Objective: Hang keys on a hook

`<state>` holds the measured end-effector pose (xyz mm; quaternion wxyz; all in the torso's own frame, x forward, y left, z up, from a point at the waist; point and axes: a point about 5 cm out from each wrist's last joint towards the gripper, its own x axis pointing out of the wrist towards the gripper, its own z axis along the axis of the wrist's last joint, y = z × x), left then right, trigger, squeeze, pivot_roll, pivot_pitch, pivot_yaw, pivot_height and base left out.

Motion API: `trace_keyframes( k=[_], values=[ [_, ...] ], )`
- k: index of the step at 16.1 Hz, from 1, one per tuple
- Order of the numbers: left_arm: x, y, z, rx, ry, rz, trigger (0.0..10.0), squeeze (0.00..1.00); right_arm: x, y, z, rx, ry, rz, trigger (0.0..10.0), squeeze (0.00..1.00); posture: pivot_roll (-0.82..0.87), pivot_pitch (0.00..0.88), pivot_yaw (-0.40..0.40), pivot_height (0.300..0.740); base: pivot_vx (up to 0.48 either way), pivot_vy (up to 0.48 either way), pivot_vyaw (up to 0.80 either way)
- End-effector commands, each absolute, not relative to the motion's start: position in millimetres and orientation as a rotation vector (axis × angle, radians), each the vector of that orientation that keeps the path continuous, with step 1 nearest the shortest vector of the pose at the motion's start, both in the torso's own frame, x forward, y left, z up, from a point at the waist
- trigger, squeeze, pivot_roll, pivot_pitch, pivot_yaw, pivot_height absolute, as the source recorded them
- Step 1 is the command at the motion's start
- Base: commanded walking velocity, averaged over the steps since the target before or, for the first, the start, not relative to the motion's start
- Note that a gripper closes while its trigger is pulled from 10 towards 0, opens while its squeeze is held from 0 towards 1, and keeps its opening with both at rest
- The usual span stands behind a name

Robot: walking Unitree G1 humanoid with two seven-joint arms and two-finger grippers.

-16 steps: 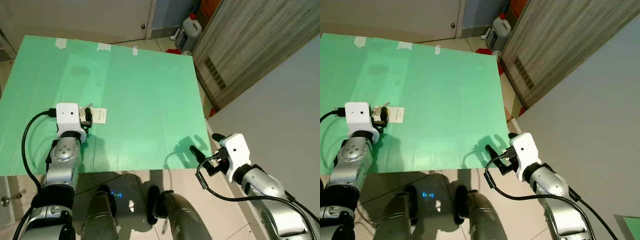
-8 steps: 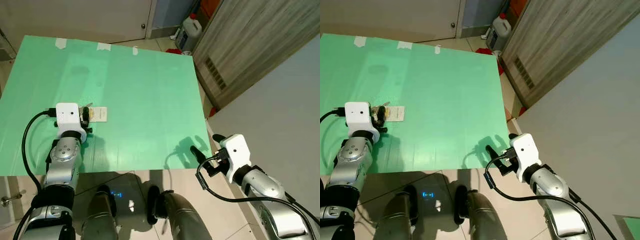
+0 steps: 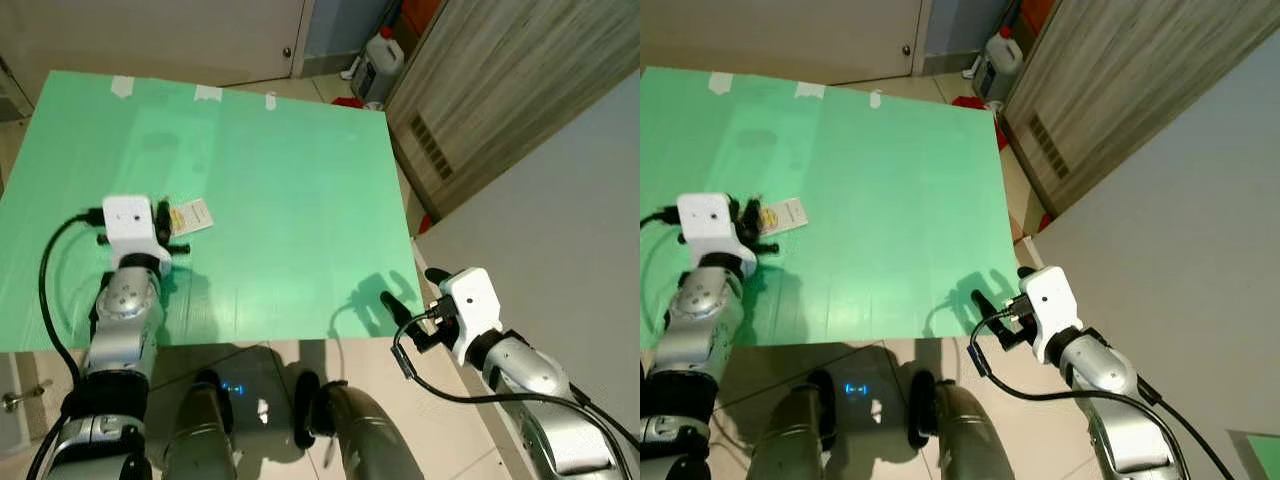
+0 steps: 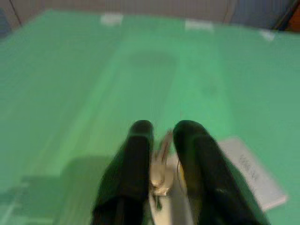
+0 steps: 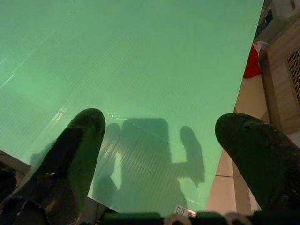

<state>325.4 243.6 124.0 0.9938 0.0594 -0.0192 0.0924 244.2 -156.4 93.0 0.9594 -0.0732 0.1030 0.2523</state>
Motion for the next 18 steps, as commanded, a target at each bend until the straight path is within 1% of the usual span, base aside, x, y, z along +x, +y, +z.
trace_keyframes(
  k=[1, 5, 7, 8, 9, 10, 11, 14, 18],
  values=[
    [323, 237, 122, 0.116, -0.027, 0.157, 0.0, 0.00, 242, -163, 88, -0.150, 0.240, 0.486, 10.0, 0.00, -0.08, 0.307, -0.246, 0.710, 0.000, 0.000, 0.00],
    [325, 237, 137, 0.132, -0.072, 0.139, 0.0, 0.00, 245, -161, 86, -0.150, 0.237, 0.489, 10.0, 0.00, -0.06, 0.289, -0.235, 0.710, 0.000, 0.000, 0.00],
    [324, 238, 138, 0.190, -0.059, 0.145, 0.0, 0.00, 247, -160, 85, -0.149, 0.233, 0.488, 10.0, 0.00, -0.06, 0.279, -0.228, 0.710, 0.000, 0.000, 0.00],
    [322, 240, 134, 0.216, -0.030, 0.179, 8.2, 0.00, 247, -160, 85, -0.148, 0.231, 0.487, 10.0, 0.00, -0.05, 0.277, -0.226, 0.710, 0.000, 0.000, 0.00],
    [317, 240, 131, 0.216, -0.022, 0.211, 10.0, 0.00, 247, -159, 85, -0.146, 0.230, 0.488, 10.0, 0.00, -0.05, 0.277, -0.226, 0.710, 0.000, 0.000, 0.00],
    [314, 240, 129, 0.207, -0.023, 0.221, 10.0, 0.06, 247, -159, 84, -0.146, 0.230, 0.488, 10.0, 0.00, -0.05, 0.277, -0.226, 0.710, 0.000, 0.000, 0.00],
    [307, 235, 125, 0.222, -0.023, 0.206, 10.0, 1.00, 246, -159, 84, -0.144, 0.230, 0.489, 10.0, 0.00, -0.05, 0.277, -0.225, 0.710, 0.000, 0.000, 0.00],
    [298, 229, 118, 0.240, 0.007, 0.222, 10.0, 1.00, 246, -157, 84, -0.141, 0.229, 0.491, 10.0, 0.00, -0.05, 0.284, -0.226, 0.710, 0.000, 0.000, 0.00],
    [297, 233, 118, 0.244, 0.021, 0.242, 10.0, 1.00, 246, -157, 83, -0.140, 0.231, 0.493, 10.0, 0.00, -0.05, 0.289, -0.228, 0.710, 0.000, 0.000, 0.00]
  ],
)
